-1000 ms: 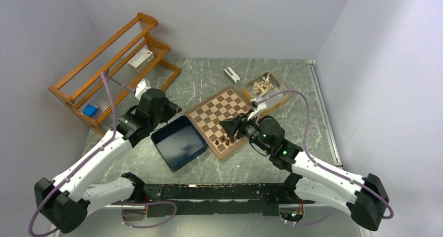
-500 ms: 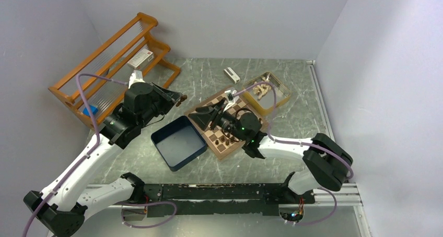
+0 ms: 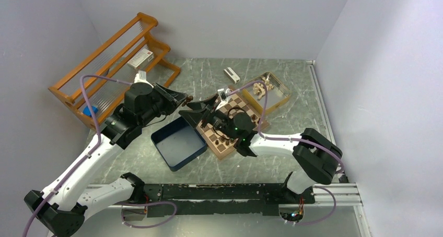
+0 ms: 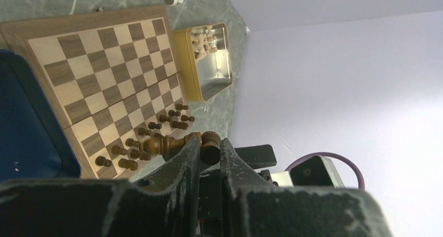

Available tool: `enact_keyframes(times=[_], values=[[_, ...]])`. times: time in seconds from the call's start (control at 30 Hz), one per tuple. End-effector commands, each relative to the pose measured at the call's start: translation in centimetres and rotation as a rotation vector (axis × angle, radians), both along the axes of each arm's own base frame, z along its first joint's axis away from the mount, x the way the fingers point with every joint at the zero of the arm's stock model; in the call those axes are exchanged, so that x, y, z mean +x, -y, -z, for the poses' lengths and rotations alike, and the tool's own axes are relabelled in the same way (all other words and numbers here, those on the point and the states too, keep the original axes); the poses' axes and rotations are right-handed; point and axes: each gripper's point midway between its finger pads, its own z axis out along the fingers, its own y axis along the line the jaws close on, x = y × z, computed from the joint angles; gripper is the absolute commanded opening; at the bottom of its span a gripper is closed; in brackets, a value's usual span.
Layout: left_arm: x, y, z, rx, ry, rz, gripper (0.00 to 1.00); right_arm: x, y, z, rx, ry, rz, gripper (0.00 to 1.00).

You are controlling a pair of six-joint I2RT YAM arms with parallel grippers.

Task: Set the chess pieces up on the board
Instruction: Place the chess piece on the chessboard.

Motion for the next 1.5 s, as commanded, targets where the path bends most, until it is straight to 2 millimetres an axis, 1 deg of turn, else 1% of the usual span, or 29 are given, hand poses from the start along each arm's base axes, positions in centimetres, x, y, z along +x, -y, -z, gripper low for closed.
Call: enact_keyframes(times=[0.0, 0.17, 0.27, 0.37, 0.47, 0.53, 0.7, 0.77, 0.8, 0.9, 0.93, 1.03, 1.1, 1.13, 1.23, 1.27, 1.3, 1.4, 1.47], values=[[-0.3, 1.0, -1.2, -0.062, 0.022, 0.049, 0.05, 1.6, 0.2, -1.1, 0.05, 0.001, 0.088, 0.65], [-0.3, 1.3, -1.2, -0.081, 0.022, 0.055, 0.05, 2.7, -0.3, -0.6, 0.037, -0.038, 0.119, 0.59], [-0.3, 1.5, -1.2, -0.085, 0.019, 0.065, 0.05, 3.1, -0.1, -0.4, 0.044, -0.063, 0.141, 0.58], [-0.3, 1.4, -1.0, -0.081, 0.015, 0.062, 0.05, 3.2, 0.5, -0.8, 0.069, -0.054, 0.163, 0.57], [-0.2, 1.5, -1.0, -0.083, 0.016, 0.064, 0.05, 3.3, 0.7, -0.6, 0.067, -0.043, 0.176, 0.57], [-0.3, 1.6, -1.0, -0.082, 0.016, 0.068, 0.05, 3.5, 0.7, -0.3, 0.06, -0.046, 0.185, 0.49], [-0.3, 1.5, -1.0, -0.076, 0.019, 0.069, 0.05, 3.1, 0.9, -0.2, 0.069, -0.034, 0.174, 0.2], [-0.2, 1.5, -1.0, -0.072, 0.024, 0.071, 0.05, 2.9, 1.1, -0.3, 0.072, -0.023, 0.172, 0.11], [-0.2, 1.6, -1.0, -0.068, 0.028, 0.075, 0.05, 2.8, 1.2, -0.3, 0.072, -0.018, 0.167, 0.08], [-0.2, 1.9, -1.3, -0.046, 0.055, 0.105, 0.05, 2.4, 1.5, 0.3, 0.049, -0.029, 0.152, 0.01], [-0.2, 2.0, -1.4, -0.034, 0.064, 0.114, 0.05, 2.2, 1.8, 0.7, 0.036, -0.037, 0.148, 0.0], [0.1, 2.0, -1.6, 0.028, 0.111, 0.139, 0.05, 1.7, 2.6, 2.4, -0.027, -0.06, 0.138, 0.0], [0.4, 2.1, -1.5, 0.105, 0.156, 0.168, 0.05, 1.3, 3.8, 3.1, -0.067, -0.074, 0.138, 0.0], [0.6, 2.1, -1.2, 0.148, 0.172, 0.183, 0.05, 1.1, 4.4, 3.7, -0.096, -0.093, 0.141, 0.0], [1.1, 2.4, 0.4, 0.293, 0.218, 0.259, 0.05, 1.0, 6.9, 5.0, -0.192, -0.162, 0.172, 0.0], [1.2, 2.6, 0.9, 0.329, 0.224, 0.287, 0.05, 1.1, 8.0, 6.0, -0.251, -0.203, 0.198, 0.0], [1.2, 2.9, 1.4, 0.354, 0.232, 0.319, 0.05, 1.2, 9.2, 6.4, -0.297, -0.22, 0.223, 0.0], [1.2, 3.7, 3.4, 0.45, 0.238, 0.398, 0.05, 1.3, 12.8, 6.4, -0.39, -0.235, 0.298, 0.0], [0.9, 4.5, 4.4, 0.533, 0.25, 0.439, 0.05, 1.6, 15.6, 6.1, -0.431, -0.242, 0.376, 0.0]])
